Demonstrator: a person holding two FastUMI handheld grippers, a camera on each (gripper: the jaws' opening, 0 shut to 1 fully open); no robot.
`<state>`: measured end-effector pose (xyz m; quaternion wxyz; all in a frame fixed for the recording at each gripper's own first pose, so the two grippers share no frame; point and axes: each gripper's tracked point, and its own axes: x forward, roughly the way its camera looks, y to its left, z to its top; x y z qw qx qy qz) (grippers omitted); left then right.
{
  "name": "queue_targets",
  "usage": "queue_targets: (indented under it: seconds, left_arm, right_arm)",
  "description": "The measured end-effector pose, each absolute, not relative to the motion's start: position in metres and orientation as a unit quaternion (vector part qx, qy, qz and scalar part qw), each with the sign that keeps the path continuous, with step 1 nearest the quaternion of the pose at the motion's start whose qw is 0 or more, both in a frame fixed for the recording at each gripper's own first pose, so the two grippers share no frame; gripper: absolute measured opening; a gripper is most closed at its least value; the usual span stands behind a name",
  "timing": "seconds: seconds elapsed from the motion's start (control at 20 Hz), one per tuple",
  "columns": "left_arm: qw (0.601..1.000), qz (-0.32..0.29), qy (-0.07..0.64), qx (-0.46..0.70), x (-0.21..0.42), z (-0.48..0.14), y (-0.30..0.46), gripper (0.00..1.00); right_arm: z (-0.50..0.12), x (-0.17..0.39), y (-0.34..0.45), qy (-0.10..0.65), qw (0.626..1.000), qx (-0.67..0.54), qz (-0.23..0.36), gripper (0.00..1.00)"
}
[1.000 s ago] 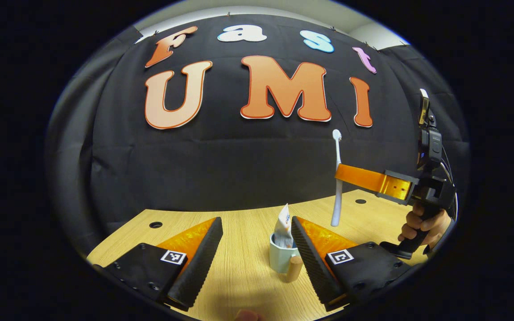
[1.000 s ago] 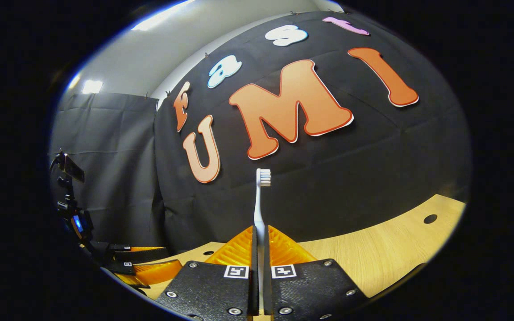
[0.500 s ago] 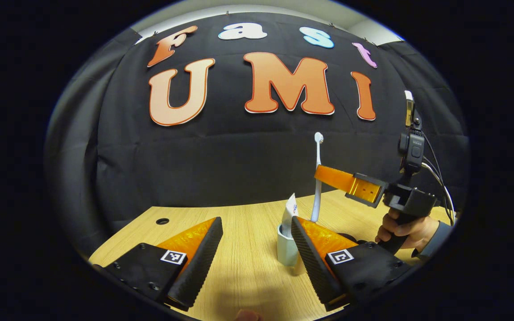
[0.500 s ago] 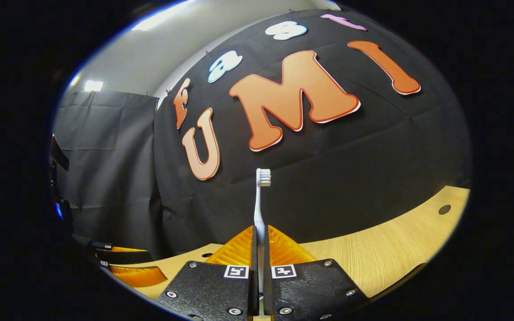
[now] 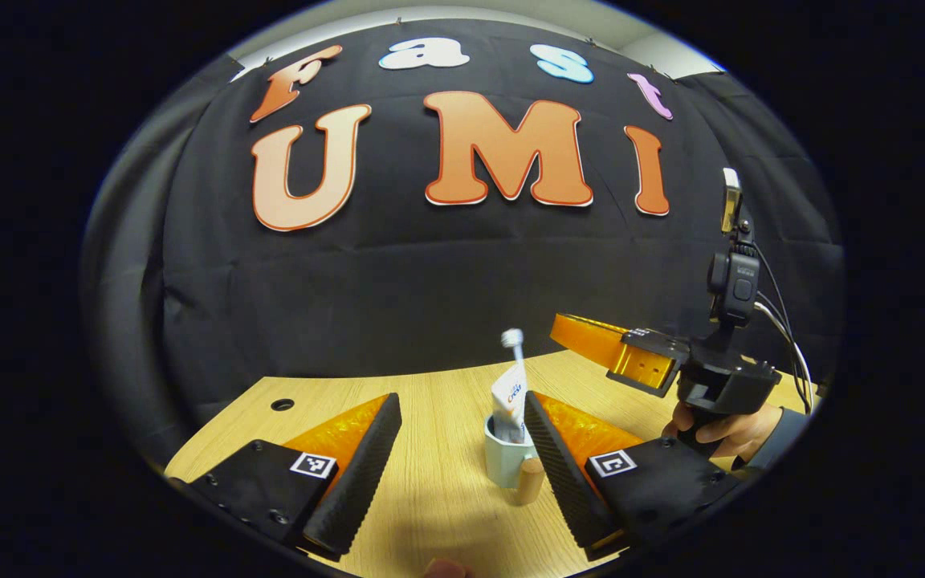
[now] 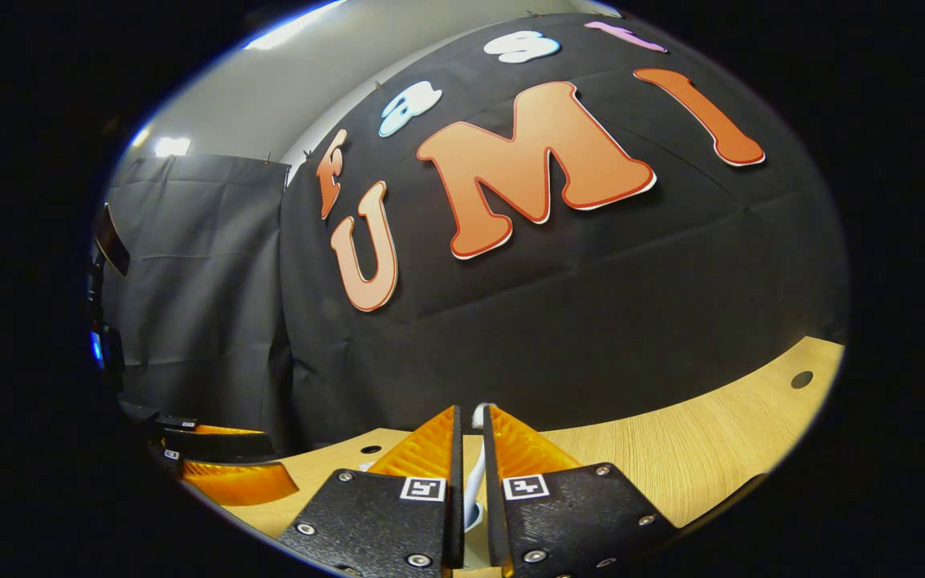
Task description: Put the toothbrush and toothpaste on the desktop into the cup, then pick up the cup and place it on the coaster on the desktop.
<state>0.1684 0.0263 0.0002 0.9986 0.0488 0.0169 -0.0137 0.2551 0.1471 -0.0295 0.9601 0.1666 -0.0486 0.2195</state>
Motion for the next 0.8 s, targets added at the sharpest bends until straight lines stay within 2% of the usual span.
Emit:
queue_targets:
  seconds: [0.15,0.2,0.25,0.4,0.65,0.75,0.8]
  left_arm:
    - [0.997,-0.021,0.046,0.05,0.177,0.002,0.018,0.99]
    - [0.997,-0.025,0.057,0.052,0.18,0.002,0.015,0.99]
    - [0.996,-0.026,0.068,0.056,0.183,0.001,0.013,0.99]
    - [0.992,-0.041,0.109,0.057,0.19,-0.005,0.004,0.99]
    - [0.976,-0.041,0.213,0.036,0.197,-0.038,-0.008,0.99]
    - [0.968,-0.047,0.242,0.04,0.195,-0.045,-0.016,1.0]
    - [0.964,-0.052,0.256,0.045,0.197,-0.048,-0.022,1.0]
  right_arm:
    - [-0.02,0.244,0.14,-0.051,0.961,0.145,0.231,0.21]
    - [-0.015,0.238,0.136,-0.055,0.961,0.138,0.234,0.16]
    - [-0.01,0.234,0.132,-0.058,0.961,0.132,0.234,0.31]
    - [-0.006,0.215,0.117,-0.051,0.963,0.122,0.235,0.42]
    - [-0.017,0.182,0.095,-0.029,0.964,0.108,0.242,0.71]
    - [-0.019,0.171,0.085,-0.025,0.965,0.106,0.24,0.78]
    - [-0.019,0.166,0.079,-0.024,0.966,0.103,0.237,0.75]
